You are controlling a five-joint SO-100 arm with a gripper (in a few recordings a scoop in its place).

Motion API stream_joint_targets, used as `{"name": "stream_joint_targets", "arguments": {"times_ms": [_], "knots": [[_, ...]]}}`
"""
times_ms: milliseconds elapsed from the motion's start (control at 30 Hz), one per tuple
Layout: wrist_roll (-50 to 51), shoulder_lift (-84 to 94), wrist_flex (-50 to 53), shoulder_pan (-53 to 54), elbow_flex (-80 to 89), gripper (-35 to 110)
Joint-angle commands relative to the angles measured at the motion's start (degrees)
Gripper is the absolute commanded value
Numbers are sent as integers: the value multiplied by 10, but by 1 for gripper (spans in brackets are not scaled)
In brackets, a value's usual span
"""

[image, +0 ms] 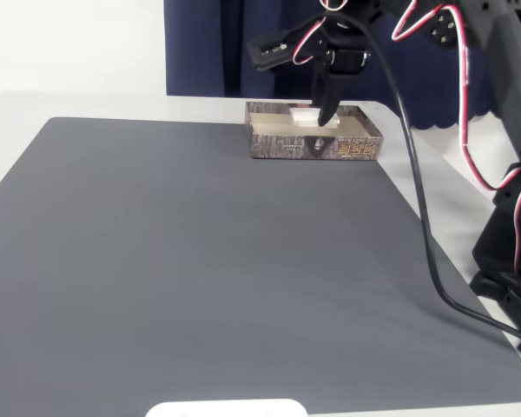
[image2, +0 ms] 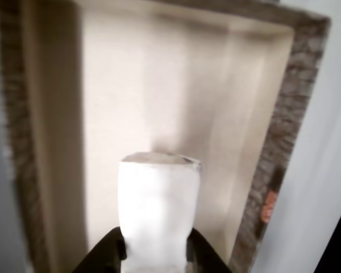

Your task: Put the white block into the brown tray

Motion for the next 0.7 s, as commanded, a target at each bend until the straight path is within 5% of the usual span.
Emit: {"name": "stream_joint_targets", "arguments": {"times_ms": [0, 667], "knots": [[-11, -1, -18, 4, -32, 10], [-23, -25, -46, -16, -44, 34]]}}
